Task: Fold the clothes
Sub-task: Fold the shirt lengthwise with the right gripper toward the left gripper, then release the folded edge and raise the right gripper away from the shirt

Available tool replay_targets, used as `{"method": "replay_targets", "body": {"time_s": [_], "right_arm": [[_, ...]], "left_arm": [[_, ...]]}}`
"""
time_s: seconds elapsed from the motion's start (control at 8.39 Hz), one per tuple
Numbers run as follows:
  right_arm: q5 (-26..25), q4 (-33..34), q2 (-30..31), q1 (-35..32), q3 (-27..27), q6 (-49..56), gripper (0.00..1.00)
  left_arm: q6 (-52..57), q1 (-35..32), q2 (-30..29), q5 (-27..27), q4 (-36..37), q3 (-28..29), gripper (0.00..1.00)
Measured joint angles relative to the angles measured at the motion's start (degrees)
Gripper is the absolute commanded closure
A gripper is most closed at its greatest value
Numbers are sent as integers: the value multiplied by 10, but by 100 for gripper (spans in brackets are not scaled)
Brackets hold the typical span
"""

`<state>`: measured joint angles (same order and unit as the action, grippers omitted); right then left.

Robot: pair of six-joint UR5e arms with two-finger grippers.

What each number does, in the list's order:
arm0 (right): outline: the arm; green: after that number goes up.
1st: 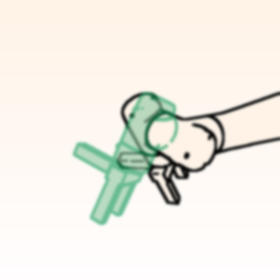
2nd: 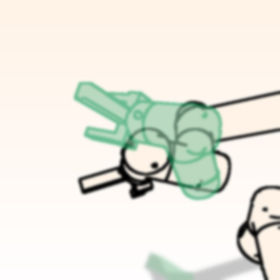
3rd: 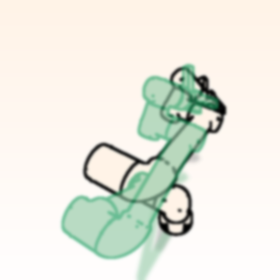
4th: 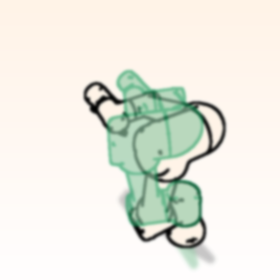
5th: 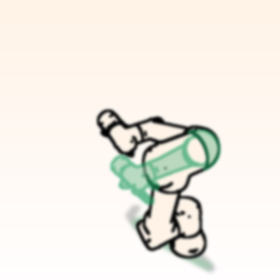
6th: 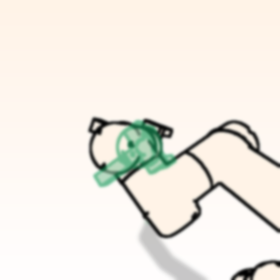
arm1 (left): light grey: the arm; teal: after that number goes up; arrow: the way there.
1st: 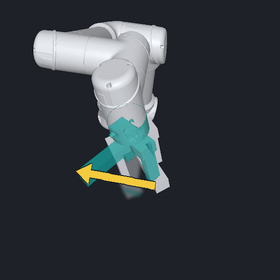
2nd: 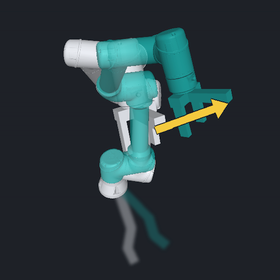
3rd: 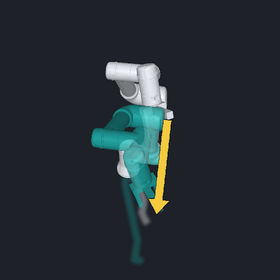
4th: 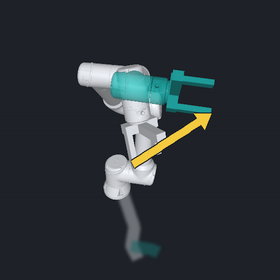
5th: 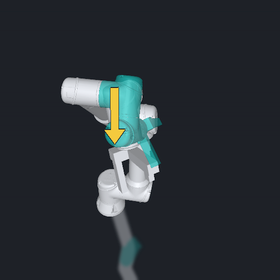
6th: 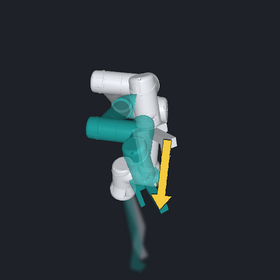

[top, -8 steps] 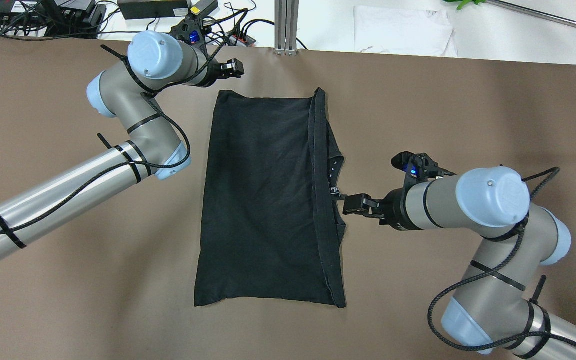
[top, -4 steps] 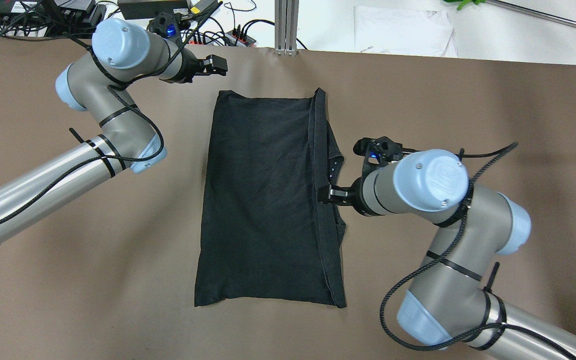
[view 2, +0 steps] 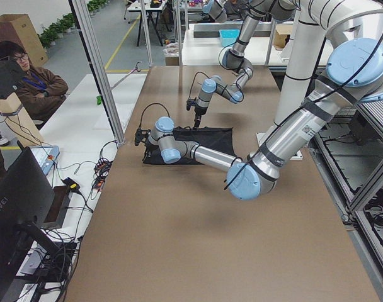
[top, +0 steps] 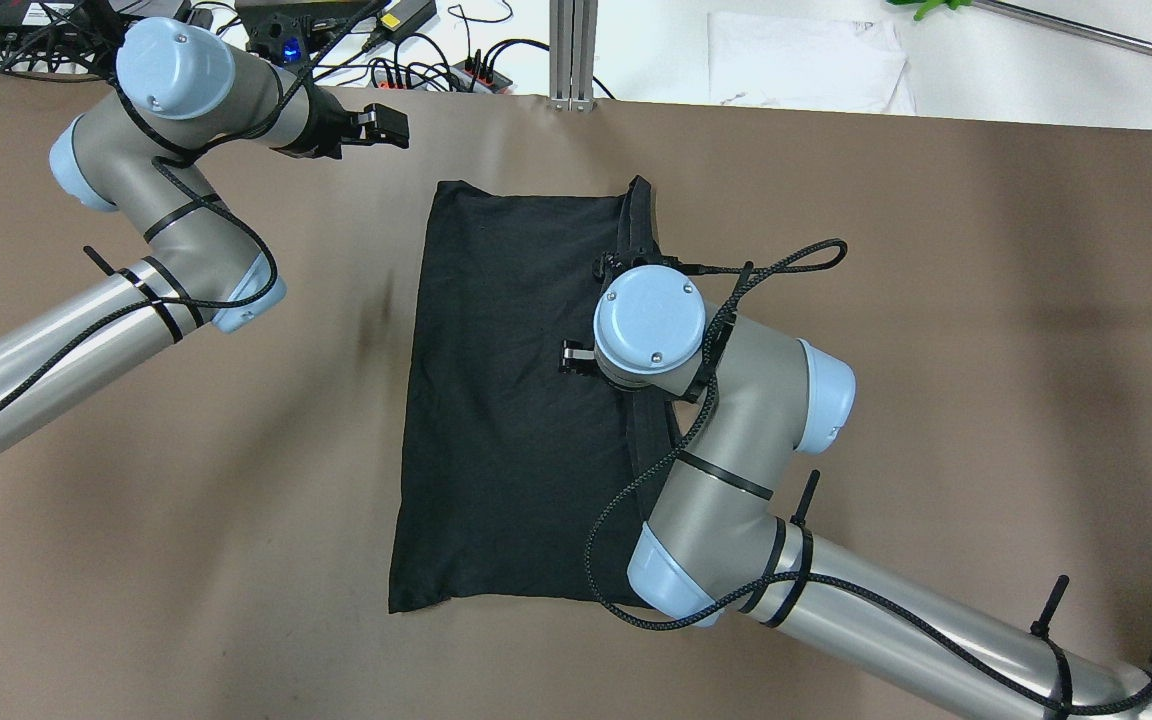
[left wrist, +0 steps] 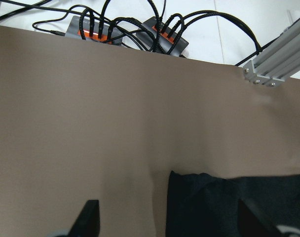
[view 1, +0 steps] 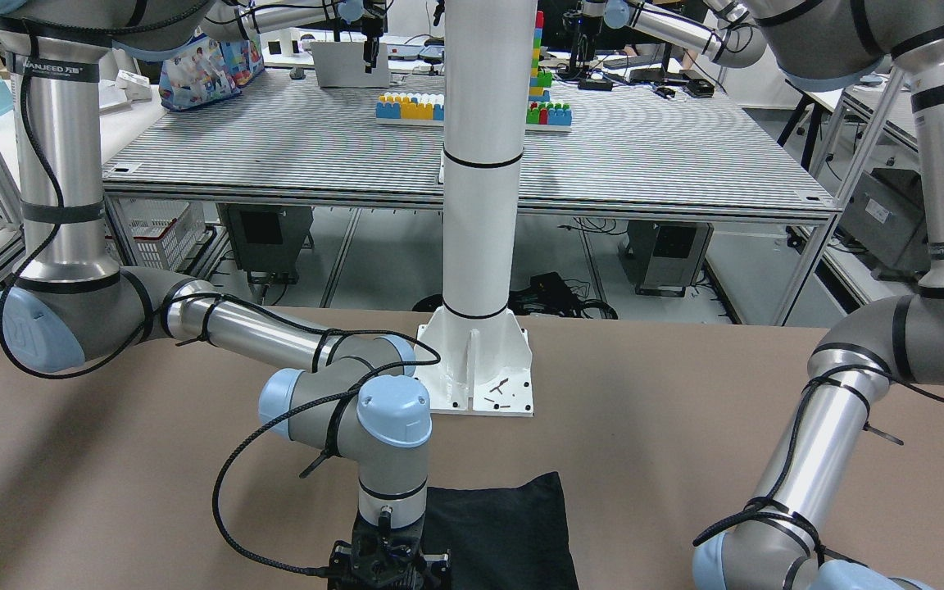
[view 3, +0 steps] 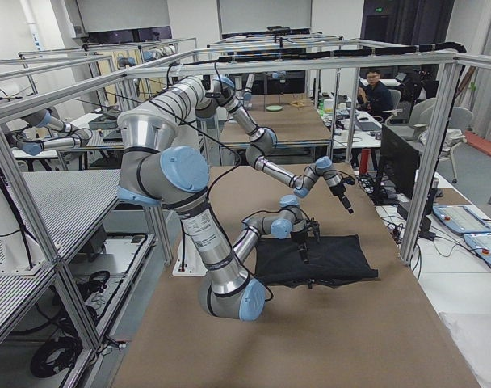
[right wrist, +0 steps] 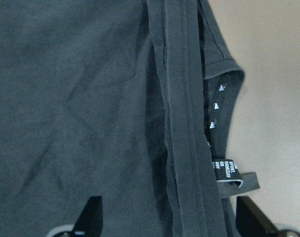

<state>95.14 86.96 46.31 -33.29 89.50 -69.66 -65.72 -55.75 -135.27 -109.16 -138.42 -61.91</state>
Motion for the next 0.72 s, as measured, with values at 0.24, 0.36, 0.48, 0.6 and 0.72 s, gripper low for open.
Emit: {"method": "replay_targets", "body": {"time_s": [0.24, 0.36, 0.48, 0.6, 0.72], "right_arm": [[-10, -2, -6, -2, -30, 23, 5], [-16, -12, -10, -3, -52, 27, 6], [-21, -29, -12, -3, -74, 29, 5], [-23, -46, -14, -4, -93, 30, 5], [-24, -55, -15, -4, -103, 30, 6]], "left_arm": [[1, 0, 10, -3, -1, -7, 0], [1, 0, 13, -3, -1, -8, 0], [2, 0, 14, -2, -1, -9, 0], [1, 0, 16, -2, -1, -9, 0], [1, 0, 16, -1, -1, -10, 0]]}}
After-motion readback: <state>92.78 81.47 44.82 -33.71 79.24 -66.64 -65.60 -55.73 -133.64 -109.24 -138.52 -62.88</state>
